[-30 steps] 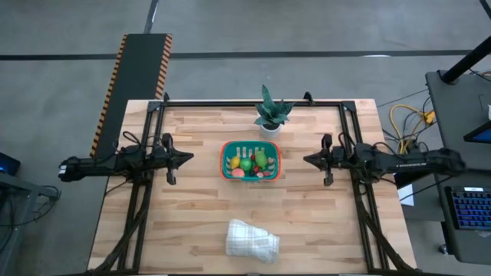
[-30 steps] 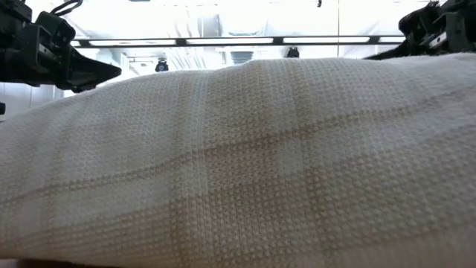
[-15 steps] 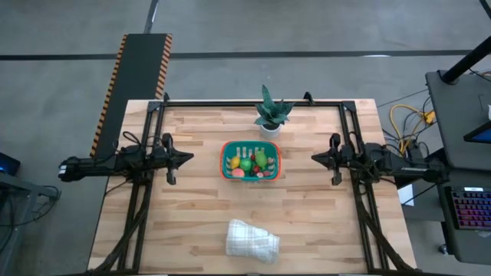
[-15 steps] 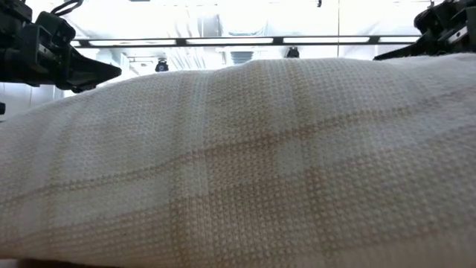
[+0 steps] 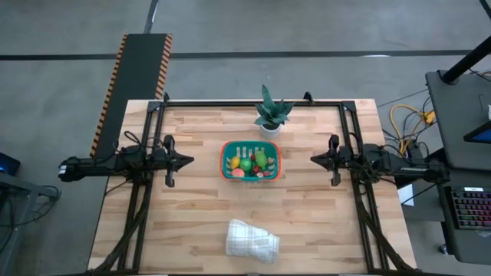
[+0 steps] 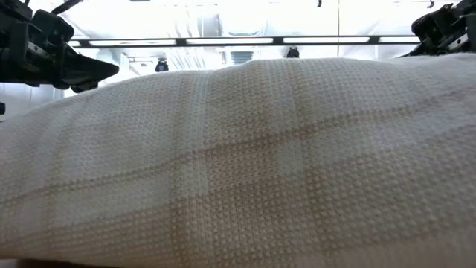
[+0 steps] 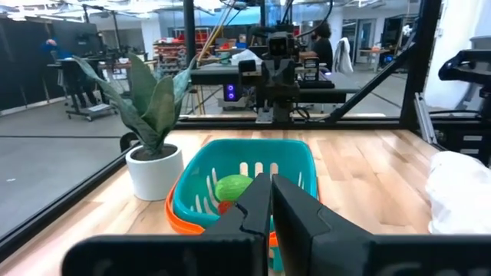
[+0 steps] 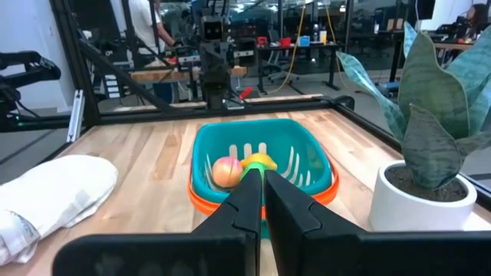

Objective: Build produce basket
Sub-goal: Return to Home Position

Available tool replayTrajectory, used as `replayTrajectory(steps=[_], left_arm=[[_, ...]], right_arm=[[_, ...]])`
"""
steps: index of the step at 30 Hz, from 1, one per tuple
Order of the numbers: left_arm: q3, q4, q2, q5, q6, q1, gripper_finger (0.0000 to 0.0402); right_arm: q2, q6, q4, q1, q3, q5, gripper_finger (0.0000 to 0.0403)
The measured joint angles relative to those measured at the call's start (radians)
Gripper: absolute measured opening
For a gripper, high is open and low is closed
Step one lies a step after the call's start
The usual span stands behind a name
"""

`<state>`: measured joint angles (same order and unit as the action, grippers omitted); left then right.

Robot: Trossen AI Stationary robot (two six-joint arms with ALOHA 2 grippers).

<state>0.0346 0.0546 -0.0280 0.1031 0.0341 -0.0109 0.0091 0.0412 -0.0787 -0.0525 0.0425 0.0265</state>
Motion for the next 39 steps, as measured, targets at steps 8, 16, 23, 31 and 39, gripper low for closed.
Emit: replayTrajectory(steps=[8,16,23,31,39], left_arm=[[-0.007,-0.029,0.000,-0.038,-0.027,0.000,0.0000],[-0.013,-0.038,-0.001,-0.072,-0.079,0.012,0.0000],[-0.023,-0.055,-0.008,-0.071,-0.061,0.013,0.0000],[-0.023,-0.054,-0.008,-0.071,-0.047,0.013,0.0000],[-0.024,-0.054,-0.008,-0.070,-0.046,0.013,0.0000]], right_arm=[[0.000,0.002,0.000,0.000,0.000,-0.003,0.0009],[0.001,0.002,0.000,0.000,0.000,-0.003,0.0009],[0.002,0.000,0.000,0.000,0.000,0.000,0.0009],[0.007,-0.001,0.000,0.000,0.000,0.000,0.0009],[0.007,-0.058,0.000,0.000,0.000,0.000,0.0009]])
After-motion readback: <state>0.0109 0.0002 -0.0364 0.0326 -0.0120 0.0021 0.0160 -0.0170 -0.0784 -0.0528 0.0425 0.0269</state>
